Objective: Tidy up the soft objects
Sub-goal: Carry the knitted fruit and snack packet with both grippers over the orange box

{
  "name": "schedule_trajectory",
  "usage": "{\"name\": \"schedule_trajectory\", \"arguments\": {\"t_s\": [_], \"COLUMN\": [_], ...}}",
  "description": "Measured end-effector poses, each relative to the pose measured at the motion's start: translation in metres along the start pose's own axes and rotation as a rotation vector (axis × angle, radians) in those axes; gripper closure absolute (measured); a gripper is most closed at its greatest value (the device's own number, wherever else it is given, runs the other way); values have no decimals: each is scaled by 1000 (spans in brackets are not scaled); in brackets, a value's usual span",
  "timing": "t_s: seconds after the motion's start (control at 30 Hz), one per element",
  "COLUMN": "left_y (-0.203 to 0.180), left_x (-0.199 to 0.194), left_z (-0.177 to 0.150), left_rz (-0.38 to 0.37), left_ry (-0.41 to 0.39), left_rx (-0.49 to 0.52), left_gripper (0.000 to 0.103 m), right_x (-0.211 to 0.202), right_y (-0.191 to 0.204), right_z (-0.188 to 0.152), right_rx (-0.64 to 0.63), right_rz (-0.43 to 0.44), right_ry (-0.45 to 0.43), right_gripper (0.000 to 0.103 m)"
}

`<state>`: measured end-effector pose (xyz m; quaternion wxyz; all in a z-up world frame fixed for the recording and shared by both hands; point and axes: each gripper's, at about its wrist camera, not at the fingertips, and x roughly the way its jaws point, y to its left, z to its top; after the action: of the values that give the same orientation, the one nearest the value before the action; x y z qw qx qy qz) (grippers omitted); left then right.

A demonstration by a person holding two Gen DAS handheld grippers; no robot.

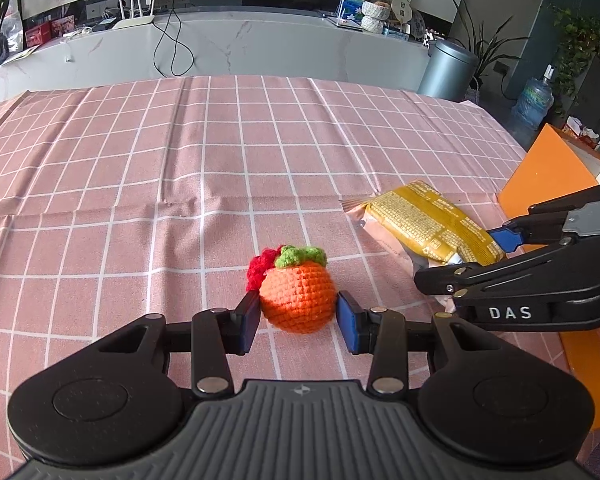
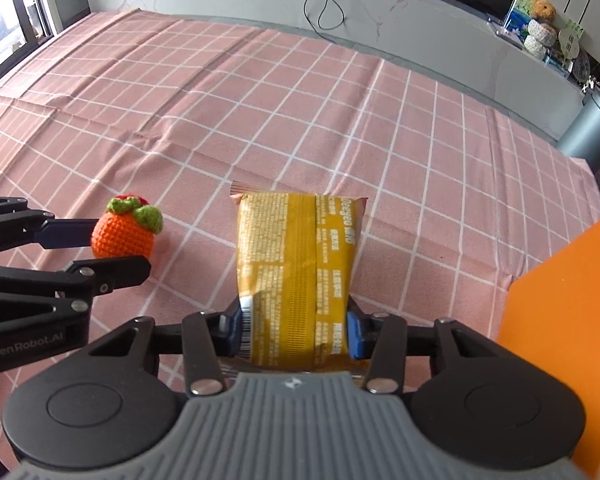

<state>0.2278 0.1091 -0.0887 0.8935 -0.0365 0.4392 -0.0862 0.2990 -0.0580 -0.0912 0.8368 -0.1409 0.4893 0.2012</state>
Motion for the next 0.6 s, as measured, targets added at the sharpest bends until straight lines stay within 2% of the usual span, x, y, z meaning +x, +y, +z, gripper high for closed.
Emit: {"name": "schedule_trajectory", "arguments": {"t_s": [0.3,0.6], "left_y": [-16,-54], "left_x": [-37,-82], "left_z": [-6,-10], "left_rz": [-22,-64], "left_ry": [-62,-143], "left_rx": [-32,-15], "left_gripper": [57,57], "right_x": [-65,-140], "right_y": [-5,-19], "right_z": [-22,-63], "right_rx": [54,116], "right_rz": [28,26], "right_ry": [-109,-258], "right_gripper": [56,56]}}
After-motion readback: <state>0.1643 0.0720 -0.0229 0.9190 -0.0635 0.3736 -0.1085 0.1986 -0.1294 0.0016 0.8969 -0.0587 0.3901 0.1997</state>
